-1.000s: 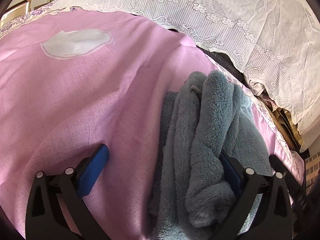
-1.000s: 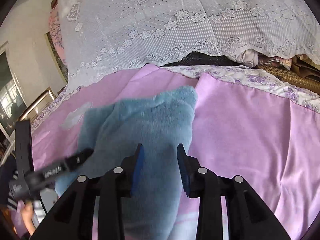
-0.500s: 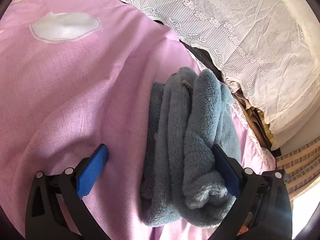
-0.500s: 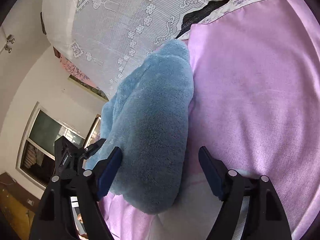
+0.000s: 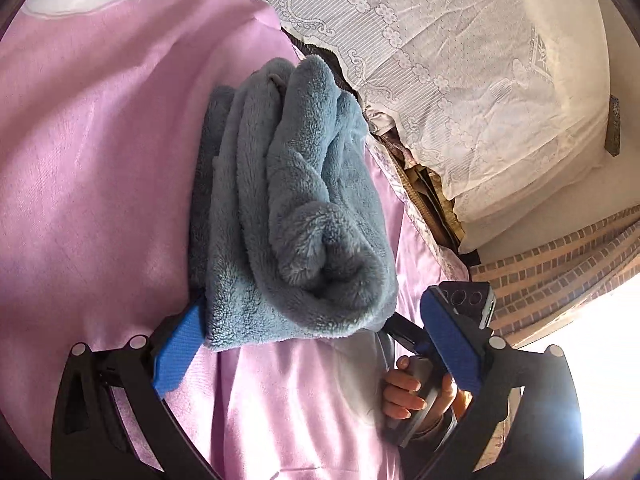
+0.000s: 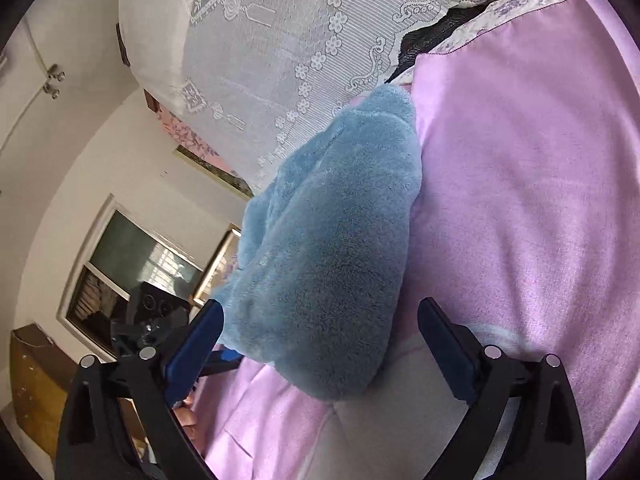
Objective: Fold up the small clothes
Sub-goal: 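Grasp the blue jacket bundle from both sides with both grippers, then lift the bundle with both grippers and carry it toward the clothes stack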
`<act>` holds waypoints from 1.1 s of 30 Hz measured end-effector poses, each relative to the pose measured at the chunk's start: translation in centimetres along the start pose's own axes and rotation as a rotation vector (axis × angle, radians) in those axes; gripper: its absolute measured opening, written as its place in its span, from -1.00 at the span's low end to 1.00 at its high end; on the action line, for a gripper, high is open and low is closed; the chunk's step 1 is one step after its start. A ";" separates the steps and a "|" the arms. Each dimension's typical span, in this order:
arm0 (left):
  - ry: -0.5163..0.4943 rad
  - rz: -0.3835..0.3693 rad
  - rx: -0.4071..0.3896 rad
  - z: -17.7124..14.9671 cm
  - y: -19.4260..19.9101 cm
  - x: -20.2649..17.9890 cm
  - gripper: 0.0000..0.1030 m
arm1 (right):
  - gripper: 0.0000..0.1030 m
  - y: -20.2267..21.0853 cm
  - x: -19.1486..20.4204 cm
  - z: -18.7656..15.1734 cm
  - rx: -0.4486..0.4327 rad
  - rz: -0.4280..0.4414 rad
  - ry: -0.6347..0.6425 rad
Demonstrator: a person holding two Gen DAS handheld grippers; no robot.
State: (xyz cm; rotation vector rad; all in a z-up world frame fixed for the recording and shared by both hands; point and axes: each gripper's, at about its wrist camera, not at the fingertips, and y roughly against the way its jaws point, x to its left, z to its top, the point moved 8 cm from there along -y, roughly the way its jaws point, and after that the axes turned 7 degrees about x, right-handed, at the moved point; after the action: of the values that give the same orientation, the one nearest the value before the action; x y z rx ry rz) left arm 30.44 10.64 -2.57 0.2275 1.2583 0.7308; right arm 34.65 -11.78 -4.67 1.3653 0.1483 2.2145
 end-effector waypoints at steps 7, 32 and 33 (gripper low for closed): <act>-0.004 0.150 0.034 -0.2 -1.3 1.2 0.91 | 0.91 2.0 -1.0 0.9 -0.084 0.172 -0.115; -0.005 0.095 0.004 4.3 -3.8 1.5 0.91 | 0.93 -1.6 -0.6 1.5 0.026 -0.001 -0.081; -0.007 0.099 0.005 4.3 -3.9 1.5 0.91 | 0.93 -2.1 -0.7 1.9 0.038 -0.009 -0.098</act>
State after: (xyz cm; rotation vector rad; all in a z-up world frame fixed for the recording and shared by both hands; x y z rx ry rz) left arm 36.05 9.60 -4.49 0.2975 1.2495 0.8110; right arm 37.30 -10.67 -5.04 1.4874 0.1613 2.1426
